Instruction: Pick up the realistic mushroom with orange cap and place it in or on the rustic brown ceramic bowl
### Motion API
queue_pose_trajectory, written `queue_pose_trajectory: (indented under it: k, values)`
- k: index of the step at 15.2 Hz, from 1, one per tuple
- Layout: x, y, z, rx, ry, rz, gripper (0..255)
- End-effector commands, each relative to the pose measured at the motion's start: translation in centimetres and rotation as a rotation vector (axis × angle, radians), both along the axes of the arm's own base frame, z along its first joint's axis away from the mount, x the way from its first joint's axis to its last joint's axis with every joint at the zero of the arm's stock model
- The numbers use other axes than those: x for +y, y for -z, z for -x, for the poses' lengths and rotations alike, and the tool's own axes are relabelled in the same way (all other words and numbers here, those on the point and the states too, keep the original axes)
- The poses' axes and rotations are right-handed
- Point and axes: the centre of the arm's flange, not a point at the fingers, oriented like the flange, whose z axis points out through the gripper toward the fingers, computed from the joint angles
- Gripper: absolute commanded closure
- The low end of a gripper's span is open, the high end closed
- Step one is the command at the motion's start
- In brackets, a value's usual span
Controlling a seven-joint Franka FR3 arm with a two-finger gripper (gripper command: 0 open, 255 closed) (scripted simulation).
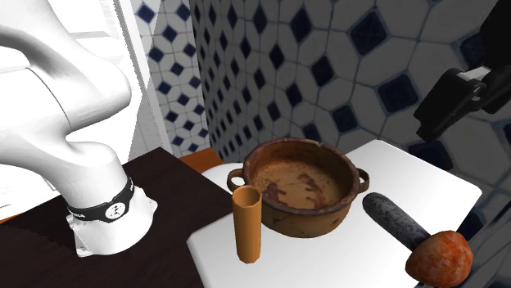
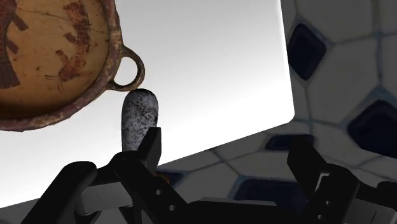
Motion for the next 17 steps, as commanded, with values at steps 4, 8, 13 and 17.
queue_pose_trajectory:
  k: [4, 8, 13, 17]
  values:
    - [1.8, 2.7, -1.8, -0.013, -0.019, -0.027, 0]
    - [2.7, 4.6, -1.6, -0.013, -0.019, -0.027, 0]
    - [2.8, 4.9, -1.6, -0.013, -0.019, -0.027, 0]
    - [2.6, 5.1, -1.5, -0.013, -0.019, -0.027, 255]
